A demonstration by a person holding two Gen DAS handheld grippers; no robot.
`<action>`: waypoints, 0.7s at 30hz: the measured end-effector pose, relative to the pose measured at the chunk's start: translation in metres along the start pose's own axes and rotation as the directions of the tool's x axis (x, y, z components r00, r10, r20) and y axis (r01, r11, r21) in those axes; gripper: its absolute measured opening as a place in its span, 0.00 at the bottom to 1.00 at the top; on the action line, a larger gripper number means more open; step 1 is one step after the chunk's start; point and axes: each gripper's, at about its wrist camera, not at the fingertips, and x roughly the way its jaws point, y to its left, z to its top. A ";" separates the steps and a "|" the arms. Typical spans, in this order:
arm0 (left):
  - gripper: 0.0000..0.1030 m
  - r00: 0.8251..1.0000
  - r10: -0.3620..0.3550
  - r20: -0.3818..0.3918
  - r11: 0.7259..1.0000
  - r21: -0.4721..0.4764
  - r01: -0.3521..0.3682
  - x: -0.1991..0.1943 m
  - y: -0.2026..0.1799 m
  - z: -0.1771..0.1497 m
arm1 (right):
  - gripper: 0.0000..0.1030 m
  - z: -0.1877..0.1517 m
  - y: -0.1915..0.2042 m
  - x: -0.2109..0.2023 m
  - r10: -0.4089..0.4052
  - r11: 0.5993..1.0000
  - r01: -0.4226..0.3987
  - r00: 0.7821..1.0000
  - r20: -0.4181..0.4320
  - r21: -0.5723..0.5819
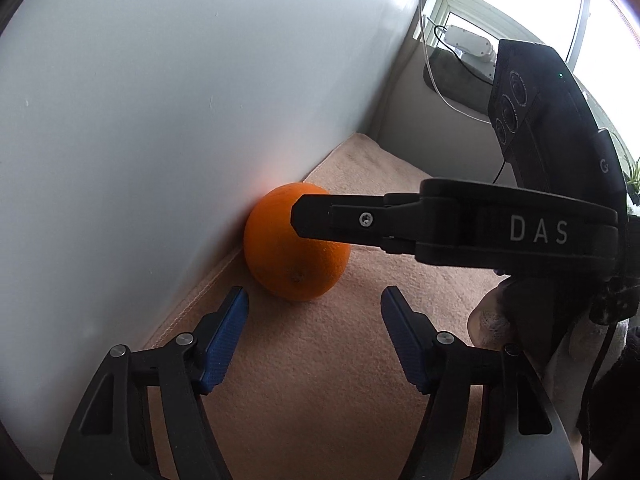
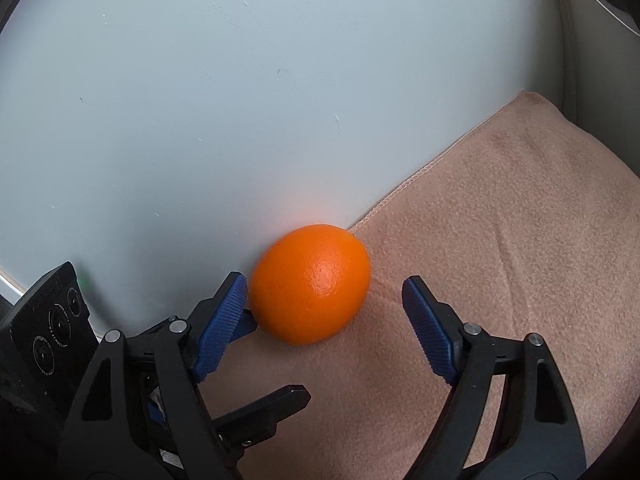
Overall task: Organize fruits
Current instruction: 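Close the right gripper around the large orange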
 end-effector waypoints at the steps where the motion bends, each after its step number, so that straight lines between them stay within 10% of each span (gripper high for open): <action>1: 0.63 1.000 0.001 0.000 1.000 0.003 -0.001 0.001 0.000 0.001 | 0.81 0.001 -0.002 0.003 0.008 1.000 -0.008 1.000 -0.002 0.004; 21: 0.59 0.998 0.053 -0.035 0.998 0.044 -0.052 0.019 -0.003 0.004 | 0.76 0.024 0.007 0.068 0.084 0.996 -0.082 0.995 -0.048 0.042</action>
